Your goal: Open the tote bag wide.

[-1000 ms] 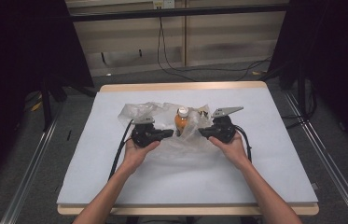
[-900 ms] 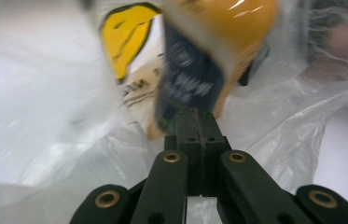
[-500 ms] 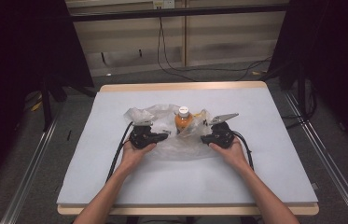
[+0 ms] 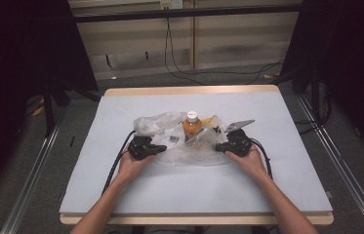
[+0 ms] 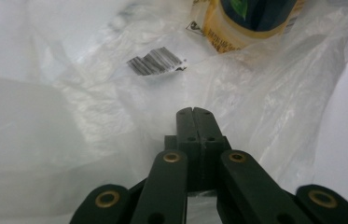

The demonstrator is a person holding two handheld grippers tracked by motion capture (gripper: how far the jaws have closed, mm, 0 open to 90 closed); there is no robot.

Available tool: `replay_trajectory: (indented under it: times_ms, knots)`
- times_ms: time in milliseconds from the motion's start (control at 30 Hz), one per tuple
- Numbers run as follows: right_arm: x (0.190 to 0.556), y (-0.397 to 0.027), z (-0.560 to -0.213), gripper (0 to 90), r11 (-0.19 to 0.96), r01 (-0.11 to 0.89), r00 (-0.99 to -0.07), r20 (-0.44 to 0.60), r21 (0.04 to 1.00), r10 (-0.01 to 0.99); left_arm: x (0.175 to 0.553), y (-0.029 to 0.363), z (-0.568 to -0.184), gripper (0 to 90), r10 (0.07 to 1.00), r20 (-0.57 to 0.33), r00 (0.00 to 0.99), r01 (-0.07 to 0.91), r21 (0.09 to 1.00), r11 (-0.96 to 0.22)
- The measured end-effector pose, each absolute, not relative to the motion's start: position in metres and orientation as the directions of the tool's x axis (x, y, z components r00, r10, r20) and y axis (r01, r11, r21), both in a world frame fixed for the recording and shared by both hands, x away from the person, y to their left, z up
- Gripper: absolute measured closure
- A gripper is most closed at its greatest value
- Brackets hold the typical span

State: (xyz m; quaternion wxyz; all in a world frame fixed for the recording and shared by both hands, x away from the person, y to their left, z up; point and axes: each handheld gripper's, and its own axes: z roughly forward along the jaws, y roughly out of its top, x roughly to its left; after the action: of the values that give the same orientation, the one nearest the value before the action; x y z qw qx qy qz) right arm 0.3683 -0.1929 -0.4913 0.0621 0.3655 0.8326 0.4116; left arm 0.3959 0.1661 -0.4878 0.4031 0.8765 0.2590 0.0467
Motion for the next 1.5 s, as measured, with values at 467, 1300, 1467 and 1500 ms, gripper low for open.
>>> replay_trajectory:
  times_ms: [467, 1300, 1467, 1500]
  knots:
    - [0.356, -0.210, -0.477, 90.0, 0.300, 0.538, -0.708, 0.228, 0.788, 0.669, 0.374, 0.152, -0.472, 90.0, 0.446, -0.159, 0.881, 0.377, 0.805, -0.458]
    - [0.352, -0.194, -0.410, 90.0, 0.161, 0.397, -0.759, 0.225, 0.904, 0.611, 0.345, 0.177, -0.426, 90.0, 0.449, -0.167, 0.878, 0.332, 0.887, -0.320]
    - [0.358, -0.181, -0.402, 90.0, 0.180, 0.382, -0.779, 0.211, 0.907, 0.590, 0.363, 0.162, -0.435, 90.0, 0.417, -0.163, 0.894, 0.321, 0.883, -0.343]
    - [0.362, -0.174, -0.401, 90.0, 0.198, 0.379, -0.783, 0.199, 0.904, 0.590, 0.368, 0.156, -0.437, 90.0, 0.424, -0.173, 0.889, 0.332, 0.881, -0.337]
